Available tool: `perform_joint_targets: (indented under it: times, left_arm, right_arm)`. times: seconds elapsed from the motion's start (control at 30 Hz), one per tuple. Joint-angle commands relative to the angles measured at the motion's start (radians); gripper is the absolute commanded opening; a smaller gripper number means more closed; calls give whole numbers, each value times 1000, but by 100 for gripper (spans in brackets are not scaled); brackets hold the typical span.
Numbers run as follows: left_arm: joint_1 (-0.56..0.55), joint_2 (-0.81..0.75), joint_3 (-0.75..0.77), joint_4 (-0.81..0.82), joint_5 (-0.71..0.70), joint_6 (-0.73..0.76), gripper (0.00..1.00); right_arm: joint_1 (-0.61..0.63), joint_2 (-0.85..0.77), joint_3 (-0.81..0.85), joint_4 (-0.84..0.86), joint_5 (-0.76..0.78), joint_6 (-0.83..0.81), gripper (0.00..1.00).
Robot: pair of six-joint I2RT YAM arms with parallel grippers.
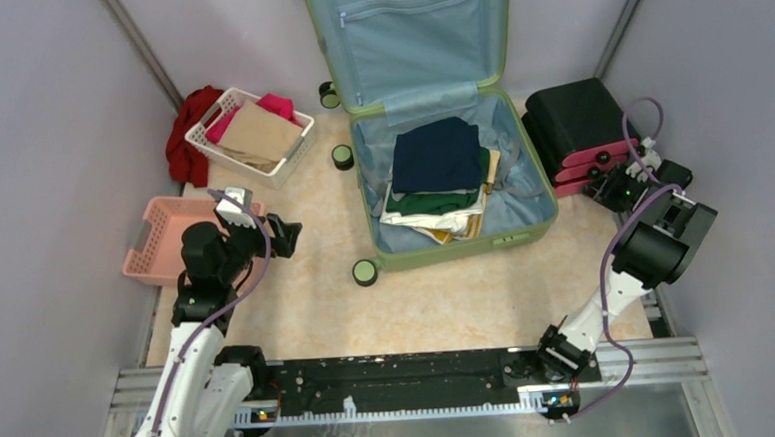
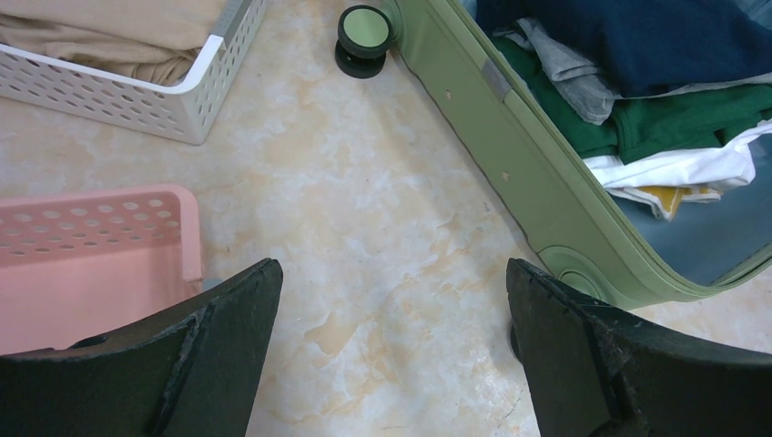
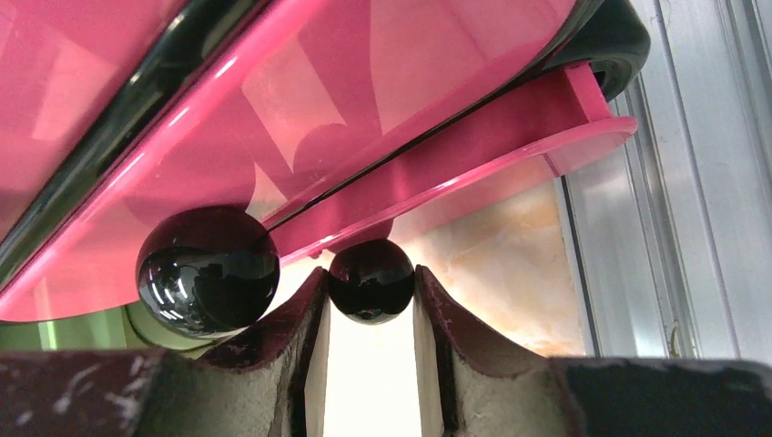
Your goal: Open, take out, and arrange the luggage
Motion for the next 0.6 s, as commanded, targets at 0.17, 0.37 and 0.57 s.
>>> perform_joint_targets:
  times: [0.17,0.37,0.57]
  left_arm:
    - [-4,0,29,4,-12,18,99]
    - [-4,-9,29,5,-10,16,99]
    - [-4,-15,29,9,5,11,99]
  right_arm:
    - [4,-25,-2,72,48,-7,20]
    - [-69,-105,-70,-3,57,-113,19]
    - [-157,-197,-174,-129,50,-269,23]
